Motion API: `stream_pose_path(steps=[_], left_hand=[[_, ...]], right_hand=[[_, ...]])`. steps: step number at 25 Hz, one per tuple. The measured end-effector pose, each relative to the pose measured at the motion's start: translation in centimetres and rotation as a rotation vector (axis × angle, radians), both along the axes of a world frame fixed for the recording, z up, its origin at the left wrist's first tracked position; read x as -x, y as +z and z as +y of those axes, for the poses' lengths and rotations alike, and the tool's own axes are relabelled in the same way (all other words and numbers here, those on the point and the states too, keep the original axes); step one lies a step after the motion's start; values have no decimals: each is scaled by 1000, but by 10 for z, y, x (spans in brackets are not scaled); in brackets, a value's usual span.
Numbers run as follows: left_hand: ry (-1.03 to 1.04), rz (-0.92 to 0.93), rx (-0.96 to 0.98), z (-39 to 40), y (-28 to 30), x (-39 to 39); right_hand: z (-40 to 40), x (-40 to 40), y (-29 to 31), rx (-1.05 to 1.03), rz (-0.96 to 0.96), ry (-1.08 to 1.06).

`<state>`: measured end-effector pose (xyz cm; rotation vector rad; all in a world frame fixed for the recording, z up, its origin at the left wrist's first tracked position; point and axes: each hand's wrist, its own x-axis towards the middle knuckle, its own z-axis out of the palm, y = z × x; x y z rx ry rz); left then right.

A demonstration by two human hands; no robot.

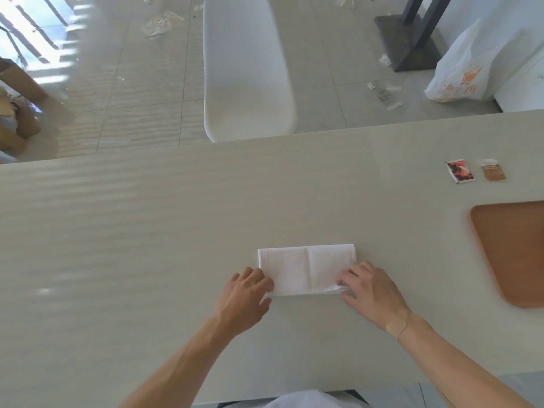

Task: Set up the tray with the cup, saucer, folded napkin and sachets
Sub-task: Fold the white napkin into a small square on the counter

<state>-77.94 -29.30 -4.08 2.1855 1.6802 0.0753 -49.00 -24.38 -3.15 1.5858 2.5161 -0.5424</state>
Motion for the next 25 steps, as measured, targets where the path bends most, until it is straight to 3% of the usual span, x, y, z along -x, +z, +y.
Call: stream_pose_path(steps=[4, 6, 11, 25], left_hand=[[68, -42, -188, 20, 4, -18], [111, -61, -245, 36, 0, -43], [107, 49, -76, 40, -34, -73], [150, 163, 3, 30, -46, -49]], right_hand=[[4, 33, 0, -265, 211, -129], [11, 56, -7, -354, 216, -92], [18, 60, -40, -196, -39, -71], [16, 30, -53, -135, -67, -6]])
